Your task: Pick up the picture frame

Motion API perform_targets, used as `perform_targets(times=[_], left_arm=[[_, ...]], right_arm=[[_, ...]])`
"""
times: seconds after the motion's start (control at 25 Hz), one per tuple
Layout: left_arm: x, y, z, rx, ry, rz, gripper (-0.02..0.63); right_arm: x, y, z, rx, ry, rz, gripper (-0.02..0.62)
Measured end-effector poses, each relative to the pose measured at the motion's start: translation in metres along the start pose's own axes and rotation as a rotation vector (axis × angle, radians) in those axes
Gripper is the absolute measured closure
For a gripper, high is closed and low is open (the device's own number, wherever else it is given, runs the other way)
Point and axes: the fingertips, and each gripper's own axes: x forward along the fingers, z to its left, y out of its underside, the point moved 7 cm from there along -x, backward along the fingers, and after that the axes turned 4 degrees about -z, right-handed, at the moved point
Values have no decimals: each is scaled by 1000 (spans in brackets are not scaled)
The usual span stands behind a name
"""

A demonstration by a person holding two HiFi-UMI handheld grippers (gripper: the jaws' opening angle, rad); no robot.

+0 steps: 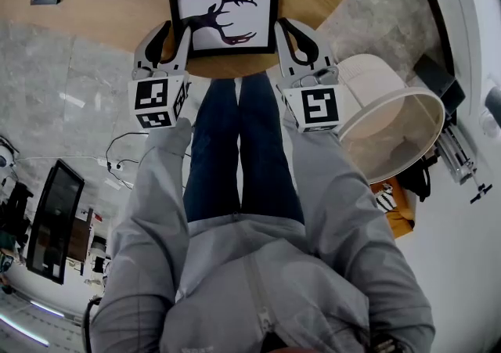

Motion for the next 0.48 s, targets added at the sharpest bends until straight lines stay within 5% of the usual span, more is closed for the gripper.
perform_targets(times=[0.48], left_arm=[[12, -5, -14, 26, -4, 45, 479]], right_arm=[[-19, 17, -17, 33, 39, 24, 563]])
